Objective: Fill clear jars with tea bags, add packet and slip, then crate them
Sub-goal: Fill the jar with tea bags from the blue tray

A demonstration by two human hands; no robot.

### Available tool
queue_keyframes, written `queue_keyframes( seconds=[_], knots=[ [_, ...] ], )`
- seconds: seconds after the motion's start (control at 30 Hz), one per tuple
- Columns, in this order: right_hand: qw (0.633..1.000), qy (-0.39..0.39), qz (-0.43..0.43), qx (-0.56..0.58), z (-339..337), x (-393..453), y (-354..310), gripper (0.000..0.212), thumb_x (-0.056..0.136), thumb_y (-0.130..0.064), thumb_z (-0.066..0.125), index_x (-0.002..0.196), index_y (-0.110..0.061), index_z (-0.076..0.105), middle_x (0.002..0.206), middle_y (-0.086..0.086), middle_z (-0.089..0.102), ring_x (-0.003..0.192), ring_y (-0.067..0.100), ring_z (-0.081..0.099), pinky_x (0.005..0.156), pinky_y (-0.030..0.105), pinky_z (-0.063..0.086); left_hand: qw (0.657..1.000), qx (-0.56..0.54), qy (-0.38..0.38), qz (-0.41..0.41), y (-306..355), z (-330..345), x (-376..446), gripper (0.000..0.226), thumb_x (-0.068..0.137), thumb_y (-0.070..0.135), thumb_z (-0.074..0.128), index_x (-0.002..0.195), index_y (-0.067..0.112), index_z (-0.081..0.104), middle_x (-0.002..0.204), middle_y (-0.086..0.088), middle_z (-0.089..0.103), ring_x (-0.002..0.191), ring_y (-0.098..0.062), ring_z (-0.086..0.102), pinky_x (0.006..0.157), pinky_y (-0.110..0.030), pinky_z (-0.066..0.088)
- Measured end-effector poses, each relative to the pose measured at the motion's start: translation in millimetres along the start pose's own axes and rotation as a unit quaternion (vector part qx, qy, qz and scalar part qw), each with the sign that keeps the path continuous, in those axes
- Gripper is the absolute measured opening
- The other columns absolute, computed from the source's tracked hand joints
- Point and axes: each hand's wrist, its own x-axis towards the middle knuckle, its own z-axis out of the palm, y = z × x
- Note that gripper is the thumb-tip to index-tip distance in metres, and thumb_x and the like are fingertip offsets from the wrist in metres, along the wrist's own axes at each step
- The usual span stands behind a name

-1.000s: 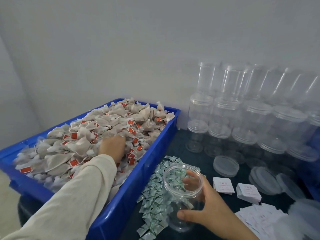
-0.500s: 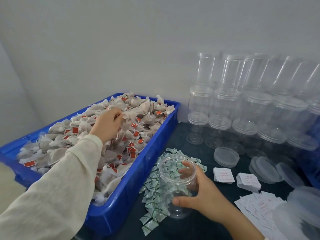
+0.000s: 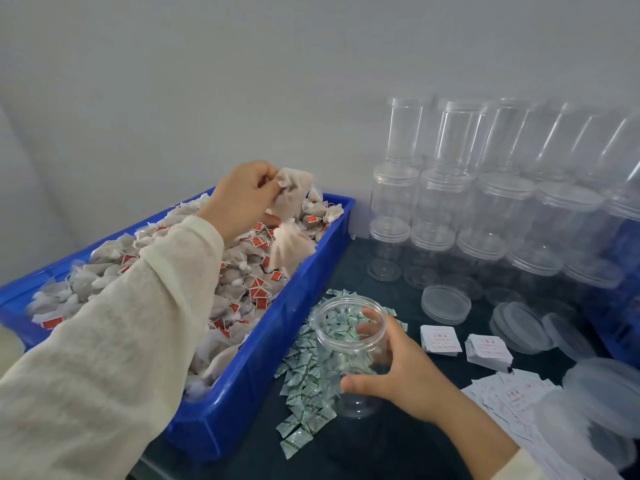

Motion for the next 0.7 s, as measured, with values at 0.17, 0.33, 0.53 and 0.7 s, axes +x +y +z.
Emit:
queue_keyframes(
  seconds=[0.17,0.33,0.53,0.7],
  knots=[
    [1.000,0.004,-0.013,0.008,0.1,3.2,-5.5,0.080,0.046,-0.059,0.087,0.096,-0.084,0.030,0.112,-0.051,0.046,0.104,-0.025,0.048,0.075,-0.004,0.040,0.992,-0.128,-0.007,0.017,32.4,4.5,-0.4,0.023,0.099,0.001,0.043,0.090,0.013,0.061,0.089,-0.008,0.065,0.073,-0.013,0.069,0.057,-0.022,0.056],
    [1.000,0.014,-0.007,0.010,0.5,3.6,-6.5,0.086,0.043,-0.064,0.085,0.104,-0.079,0.026,0.115,-0.045,0.048,0.102,-0.023,0.050,0.072,-0.002,0.042,0.983,-0.171,-0.066,0.029,55.4,15.1,-10.2,0.029,0.097,-0.001,0.044,0.086,0.017,0.064,0.071,0.004,0.070,0.065,-0.008,0.070,0.056,-0.019,0.055],
    [1.000,0.024,-0.007,0.013,1.9,1.3,-3.7,0.100,0.042,-0.066,0.084,0.125,-0.061,0.028,0.126,-0.035,0.044,0.106,-0.020,0.050,0.076,0.002,0.043,0.972,-0.187,-0.144,-0.005,63.1,34.1,-32.8,0.020,0.097,0.001,0.047,0.091,0.012,0.063,0.072,0.001,0.070,0.067,-0.011,0.071,0.056,-0.020,0.055],
    [0.999,0.034,-0.018,0.033,2.1,-2.7,-0.9,0.092,0.047,-0.056,0.087,0.121,-0.063,0.032,0.117,-0.044,0.050,0.106,-0.024,0.047,0.077,-0.004,0.039,0.958,-0.176,-0.223,-0.026,58.5,60.8,-53.4,0.018,0.097,-0.002,0.045,0.099,0.009,0.060,0.087,-0.008,0.066,0.065,-0.006,0.069,0.054,-0.018,0.054]
  ],
)
